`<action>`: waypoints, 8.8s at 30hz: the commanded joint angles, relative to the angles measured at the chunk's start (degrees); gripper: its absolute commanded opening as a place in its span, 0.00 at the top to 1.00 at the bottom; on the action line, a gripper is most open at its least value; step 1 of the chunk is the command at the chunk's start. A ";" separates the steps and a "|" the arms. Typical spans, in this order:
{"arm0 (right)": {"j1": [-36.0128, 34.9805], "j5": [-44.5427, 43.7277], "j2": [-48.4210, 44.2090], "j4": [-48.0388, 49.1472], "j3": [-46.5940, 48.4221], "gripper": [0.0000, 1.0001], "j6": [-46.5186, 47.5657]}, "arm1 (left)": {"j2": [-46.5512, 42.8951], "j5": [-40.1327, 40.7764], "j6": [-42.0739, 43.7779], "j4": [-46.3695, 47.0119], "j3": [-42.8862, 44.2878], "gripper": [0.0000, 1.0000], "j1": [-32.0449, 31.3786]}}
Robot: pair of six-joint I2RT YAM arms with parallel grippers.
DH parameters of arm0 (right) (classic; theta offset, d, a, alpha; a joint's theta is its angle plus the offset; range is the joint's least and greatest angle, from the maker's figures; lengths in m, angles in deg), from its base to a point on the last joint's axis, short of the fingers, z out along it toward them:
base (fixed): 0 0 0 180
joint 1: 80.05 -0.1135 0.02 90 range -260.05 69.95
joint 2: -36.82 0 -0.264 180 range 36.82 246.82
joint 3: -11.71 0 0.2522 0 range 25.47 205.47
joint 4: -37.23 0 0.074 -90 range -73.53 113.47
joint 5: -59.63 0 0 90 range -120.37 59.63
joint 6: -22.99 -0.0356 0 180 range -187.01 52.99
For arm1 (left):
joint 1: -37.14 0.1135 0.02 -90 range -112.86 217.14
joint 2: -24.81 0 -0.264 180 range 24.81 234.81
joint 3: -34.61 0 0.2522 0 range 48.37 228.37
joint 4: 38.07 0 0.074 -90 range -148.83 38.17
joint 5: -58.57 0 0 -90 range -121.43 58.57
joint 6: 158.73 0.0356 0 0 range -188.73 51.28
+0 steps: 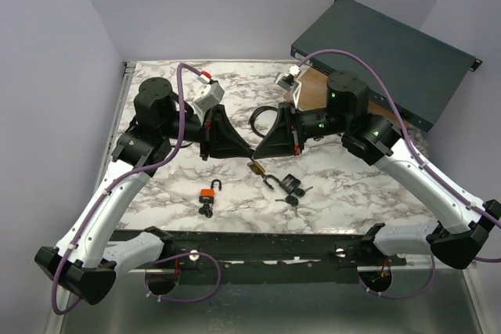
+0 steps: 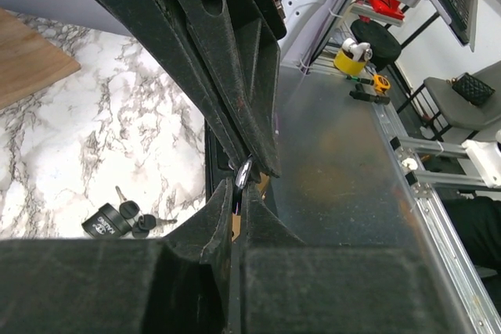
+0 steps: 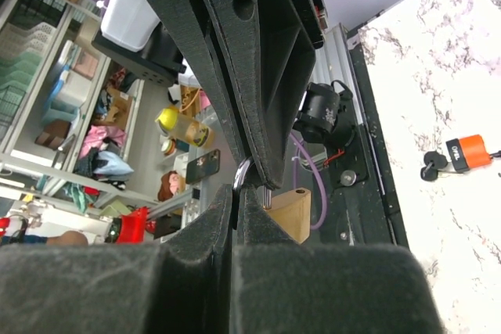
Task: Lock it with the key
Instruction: Lock the lock.
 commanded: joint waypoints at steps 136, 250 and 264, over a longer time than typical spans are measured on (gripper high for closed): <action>-2.75 -8.82 -6.84 16.54 1.35 0.99 -0.07 | -6.71 10.64 0.03 -6.42 12.22 0.63 -0.58; -11.78 -38.79 8.82 2.49 14.37 0.99 17.53 | 4.64 55.61 -8.43 -21.04 26.54 1.00 -28.67; -11.72 -40.92 10.58 1.69 13.58 0.99 18.89 | 5.58 51.36 -9.22 -20.01 26.78 1.00 -30.45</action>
